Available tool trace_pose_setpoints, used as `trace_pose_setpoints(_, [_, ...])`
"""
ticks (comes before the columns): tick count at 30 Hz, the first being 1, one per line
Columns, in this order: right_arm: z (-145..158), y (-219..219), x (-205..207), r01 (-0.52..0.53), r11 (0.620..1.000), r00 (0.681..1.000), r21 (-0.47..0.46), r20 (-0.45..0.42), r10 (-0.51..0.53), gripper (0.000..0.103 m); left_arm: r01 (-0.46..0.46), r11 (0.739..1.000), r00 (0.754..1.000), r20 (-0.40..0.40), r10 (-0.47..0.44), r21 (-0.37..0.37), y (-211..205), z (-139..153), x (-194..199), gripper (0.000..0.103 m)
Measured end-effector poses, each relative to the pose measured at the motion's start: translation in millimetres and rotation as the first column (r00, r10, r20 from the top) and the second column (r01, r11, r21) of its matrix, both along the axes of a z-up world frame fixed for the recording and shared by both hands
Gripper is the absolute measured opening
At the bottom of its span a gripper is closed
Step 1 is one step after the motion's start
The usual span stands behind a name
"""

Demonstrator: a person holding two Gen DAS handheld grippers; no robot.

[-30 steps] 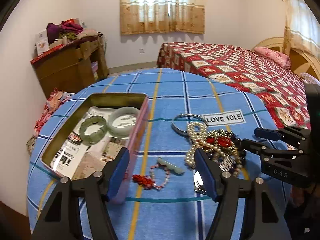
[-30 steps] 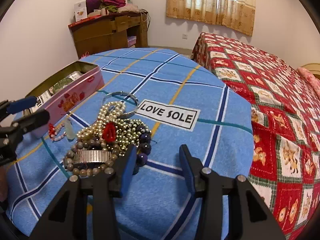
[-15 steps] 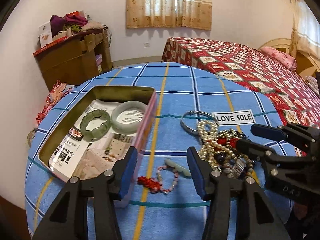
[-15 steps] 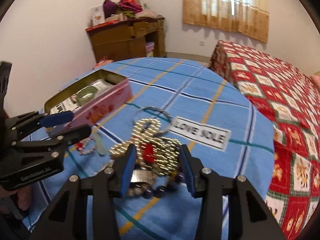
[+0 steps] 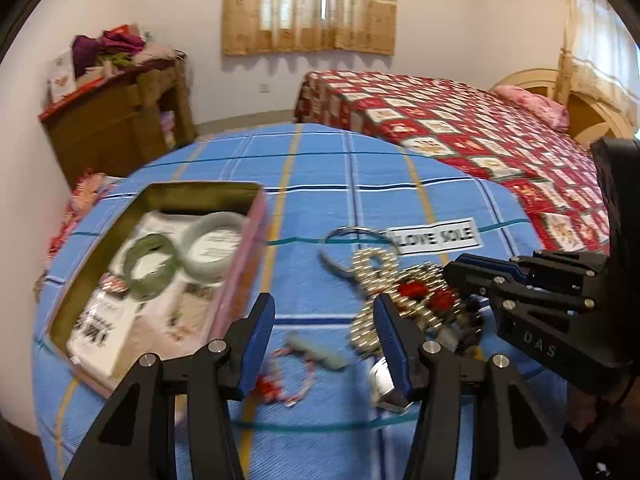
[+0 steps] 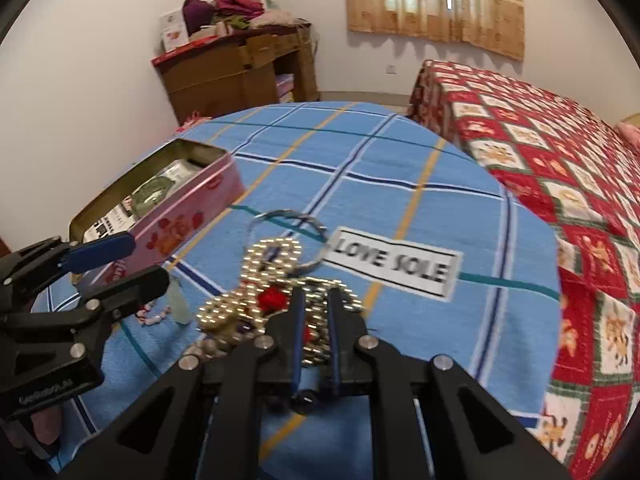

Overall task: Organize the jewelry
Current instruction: 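Grasp the pearl necklace with the left tool while the right tool grasps the gold bead necklace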

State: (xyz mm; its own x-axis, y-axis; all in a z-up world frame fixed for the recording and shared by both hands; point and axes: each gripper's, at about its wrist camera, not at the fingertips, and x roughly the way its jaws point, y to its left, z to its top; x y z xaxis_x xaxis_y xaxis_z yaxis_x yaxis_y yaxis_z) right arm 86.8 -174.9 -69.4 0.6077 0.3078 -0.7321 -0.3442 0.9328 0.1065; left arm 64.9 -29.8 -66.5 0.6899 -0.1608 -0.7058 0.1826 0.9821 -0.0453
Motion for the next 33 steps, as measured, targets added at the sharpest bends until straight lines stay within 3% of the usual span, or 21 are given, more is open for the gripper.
trace_pose_setpoints(3, [-3, -8, 1, 0.022, 1.000, 1.000, -0.005, -0.011, -0.022, 0.014, 0.039, 0.999, 0.999, -0.037, -0.039, -0.017, -14, -6, 17, 0.052])
trace_pose_setpoints(6, [-7, -12, 1, 0.029, 0.999, 0.999, -0.014, -0.017, -0.029, 0.024, 0.051, 0.999, 0.996, -0.077, -0.051, -0.004, -25, -17, 33, 0.052])
trace_pose_setpoints(9, [-13, -13, 5, 0.016, 1.000, 0.999, -0.021, -0.039, -0.017, 0.026, 0.051, 0.999, 0.992, -0.114, -0.052, -0.005, -29, -28, 45, 0.041])
trace_pose_setpoints(11, [-16, -11, 6, 0.007, 1.000, 0.999, -0.030, -0.042, -0.008, 0.038, 0.054, 0.998, 0.990, -0.126, -0.057, -0.028, -28, -31, 48, 0.035])
trace_pose_setpoints(12, [-17, -10, 6, 0.007, 0.999, 0.999, -0.033, -0.039, -0.008, 0.041, 0.064, 0.997, 0.989, -0.131, -0.069, -0.044, -27, -31, 47, 0.022])
trace_pose_setpoints(14, [-19, -8, 7, -0.003, 0.999, 0.999, -0.040, -0.036, 0.002, 0.042, 0.079, 0.995, 0.989, -0.124, -0.086, -0.062, -27, -28, 42, 0.013])
trace_pose_setpoints(15, [-19, -8, 6, -0.004, 0.999, 0.999, -0.039, -0.033, 0.003, 0.042, 0.081, 0.994, 0.989, -0.119, -0.088, -0.068, -26, -26, 39, 0.004])
trace_pose_setpoints(17, [-19, -10, 5, -0.009, 1.000, 0.999, -0.026, -0.035, 0.008, 0.028, 0.075, 0.992, 0.991, -0.105, -0.085, -0.098, -20, -20, 31, 0.005])
trace_pose_setpoints(20, [-19, -11, 1, -0.014, 1.000, 1.000, -0.026, -0.026, 0.013, 0.019, 0.078, 0.991, 0.994, -0.066, -0.085, -0.106, -12, -7, 18, 0.005])
trace_pose_setpoints(26, [-11, -8, 3, -0.005, 1.000, 1.000, -0.004, -0.014, 0.005, 0.021, 0.059, 0.989, 0.997, -0.032, -0.064, -0.139, 5, 10, 5, 0.005])
trace_pose_setpoints(33, [-15, 20, 2, -0.093, 0.993, 0.996, -0.072, -0.022, 0.091, 0.024, 0.043, 0.989, 0.998, 0.041, -0.037, -0.141, 15, 34, -1, 0.005])
